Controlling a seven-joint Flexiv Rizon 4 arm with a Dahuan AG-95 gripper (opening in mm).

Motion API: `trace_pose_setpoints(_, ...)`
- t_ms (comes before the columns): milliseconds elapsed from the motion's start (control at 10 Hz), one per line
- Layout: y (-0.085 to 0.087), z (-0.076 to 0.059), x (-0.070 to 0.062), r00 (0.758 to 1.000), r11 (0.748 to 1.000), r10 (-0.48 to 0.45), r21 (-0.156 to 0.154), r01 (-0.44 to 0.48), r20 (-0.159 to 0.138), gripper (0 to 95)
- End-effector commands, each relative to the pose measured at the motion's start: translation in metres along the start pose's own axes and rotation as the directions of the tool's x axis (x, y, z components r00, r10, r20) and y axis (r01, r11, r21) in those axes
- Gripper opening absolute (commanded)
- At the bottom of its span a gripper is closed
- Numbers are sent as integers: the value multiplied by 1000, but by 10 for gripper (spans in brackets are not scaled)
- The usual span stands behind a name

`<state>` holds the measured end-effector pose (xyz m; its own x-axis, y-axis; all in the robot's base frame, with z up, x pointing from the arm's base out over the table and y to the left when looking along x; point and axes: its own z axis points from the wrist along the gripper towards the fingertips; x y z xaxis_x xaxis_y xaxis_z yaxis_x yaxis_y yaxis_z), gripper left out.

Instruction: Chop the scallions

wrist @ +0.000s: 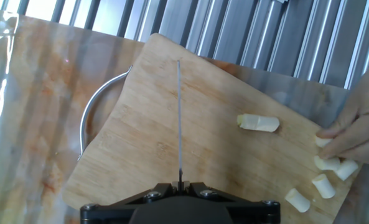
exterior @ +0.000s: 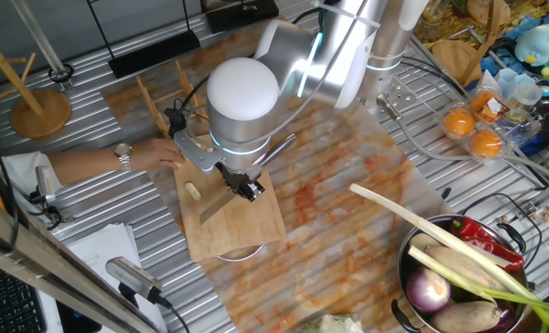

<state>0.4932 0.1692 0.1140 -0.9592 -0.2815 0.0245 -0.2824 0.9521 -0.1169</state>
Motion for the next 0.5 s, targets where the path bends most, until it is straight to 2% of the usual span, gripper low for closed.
trace_pose_setpoints(100, 0, 0, 0, 1000, 1000, 6, 1, -6, 5, 0)
trace_pose_setpoints(500, 0, -1, 1, 1000, 1000, 2, 0, -2, 1, 0)
